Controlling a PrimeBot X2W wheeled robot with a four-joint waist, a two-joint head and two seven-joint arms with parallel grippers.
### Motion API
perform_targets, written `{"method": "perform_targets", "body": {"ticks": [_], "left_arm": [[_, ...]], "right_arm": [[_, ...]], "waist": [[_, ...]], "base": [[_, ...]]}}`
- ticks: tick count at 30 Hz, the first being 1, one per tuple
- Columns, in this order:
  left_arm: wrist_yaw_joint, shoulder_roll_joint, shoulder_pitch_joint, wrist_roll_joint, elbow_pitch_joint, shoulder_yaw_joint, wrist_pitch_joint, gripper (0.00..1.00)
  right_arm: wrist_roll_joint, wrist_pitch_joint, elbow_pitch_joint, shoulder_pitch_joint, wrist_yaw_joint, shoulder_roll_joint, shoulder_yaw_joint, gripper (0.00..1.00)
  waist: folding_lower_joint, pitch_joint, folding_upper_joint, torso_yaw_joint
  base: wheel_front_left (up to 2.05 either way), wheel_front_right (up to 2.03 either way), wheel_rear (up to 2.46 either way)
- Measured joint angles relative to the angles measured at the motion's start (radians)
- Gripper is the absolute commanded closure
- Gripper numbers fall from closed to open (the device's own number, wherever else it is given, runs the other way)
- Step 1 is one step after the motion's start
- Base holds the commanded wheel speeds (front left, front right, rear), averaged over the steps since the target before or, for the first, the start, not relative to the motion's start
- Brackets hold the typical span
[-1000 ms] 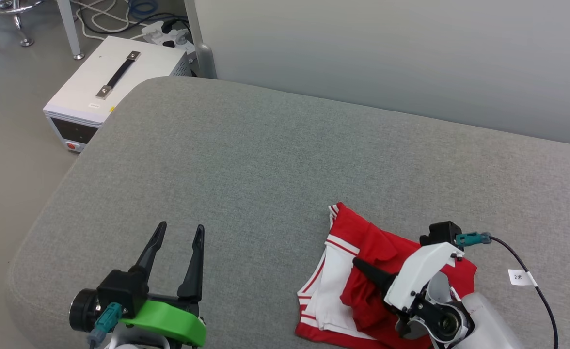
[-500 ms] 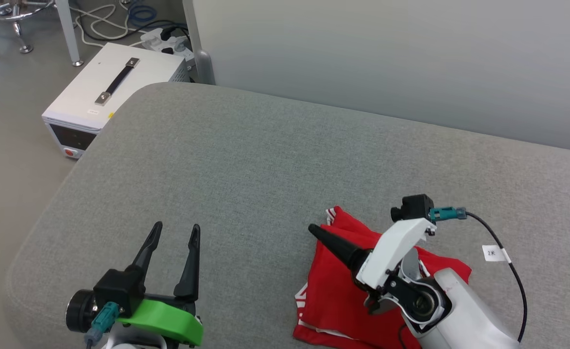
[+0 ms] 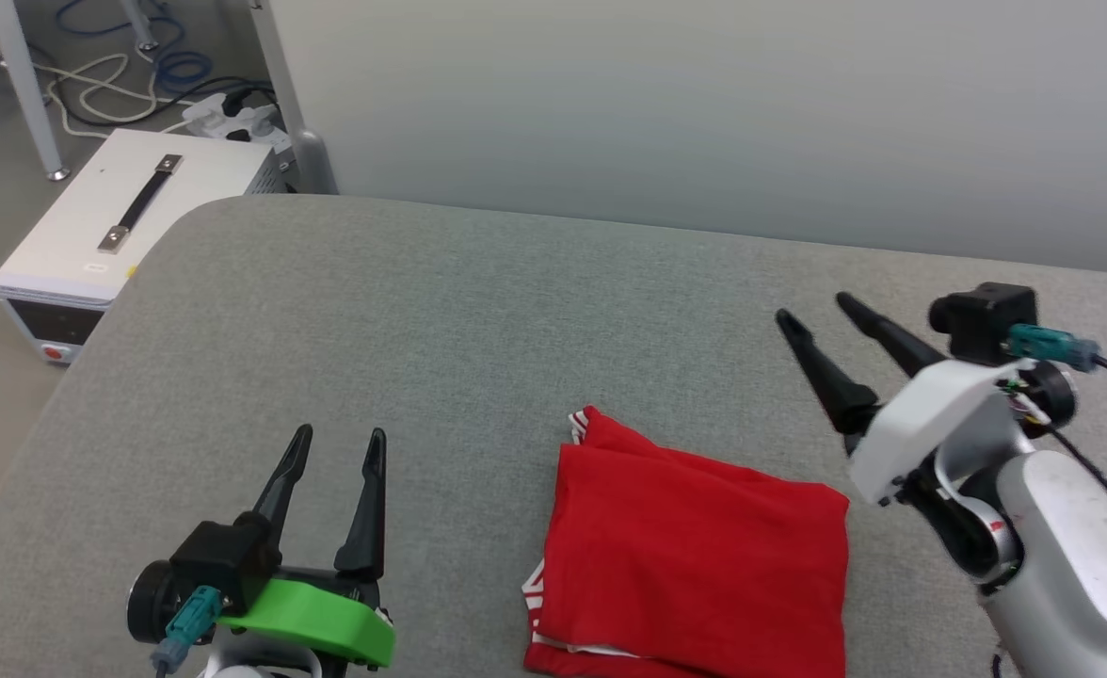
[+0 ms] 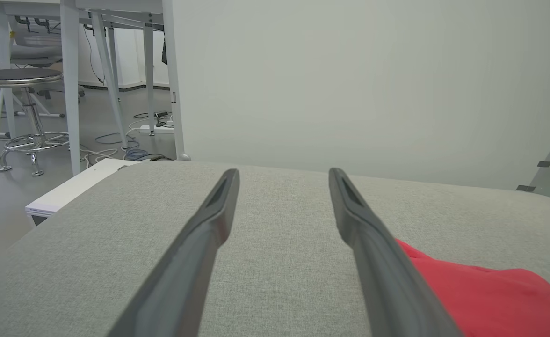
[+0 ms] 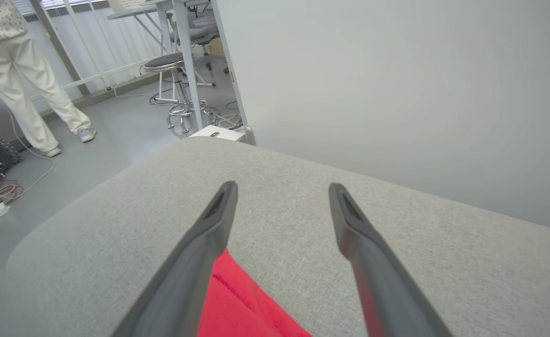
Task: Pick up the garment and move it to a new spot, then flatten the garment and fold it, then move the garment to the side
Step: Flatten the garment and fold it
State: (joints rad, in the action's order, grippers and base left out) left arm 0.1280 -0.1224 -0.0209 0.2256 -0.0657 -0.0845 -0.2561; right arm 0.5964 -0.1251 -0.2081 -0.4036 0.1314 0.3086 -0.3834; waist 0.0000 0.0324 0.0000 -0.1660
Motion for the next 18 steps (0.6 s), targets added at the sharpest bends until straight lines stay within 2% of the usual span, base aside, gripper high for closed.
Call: {"method": "perform_targets", "body": {"ticks": [3,7,10,13,18], "left_arm": [[0.0,0.002,0.0,0.005,0.004,-0.003,0.0,0.0],[0.0,0.005,0.0,0.011,0.01,-0.005,0.0,0.0],[0.0,0.006,0.001,0.011,0.011,-0.01,0.0,0.0],[0.0,0.007,0.0,0.011,0.02,-0.004,0.0,0.0],[0.0,0.011,-0.014,0.013,0.032,-0.002,0.0,0.0]], "right_arm": [[-0.071,0.054,0.062,0.051,0.0,0.044,0.061,0.0],[-0.139,0.123,0.143,0.155,0.0,0.061,0.166,0.0],[-0.174,0.173,0.191,0.23,0.0,0.042,0.254,0.0],[-0.208,0.229,0.24,0.312,0.0,-0.006,0.322,0.0],[-0.24,0.308,0.278,0.413,0.0,-0.082,0.384,0.0]], "waist": [[0.0,-0.002,0.0,0.028],[0.0,-0.009,0.0,0.065],[0.0,-0.016,0.0,0.091],[0.0,-0.022,0.0,0.116],[0.0,-0.031,0.0,0.146]], "base": [[0.0,0.0,0.0],[0.0,0.0,0.0],[0.0,0.0,0.0],[0.0,0.0,0.0],[0.0,0.0,0.0]]}}
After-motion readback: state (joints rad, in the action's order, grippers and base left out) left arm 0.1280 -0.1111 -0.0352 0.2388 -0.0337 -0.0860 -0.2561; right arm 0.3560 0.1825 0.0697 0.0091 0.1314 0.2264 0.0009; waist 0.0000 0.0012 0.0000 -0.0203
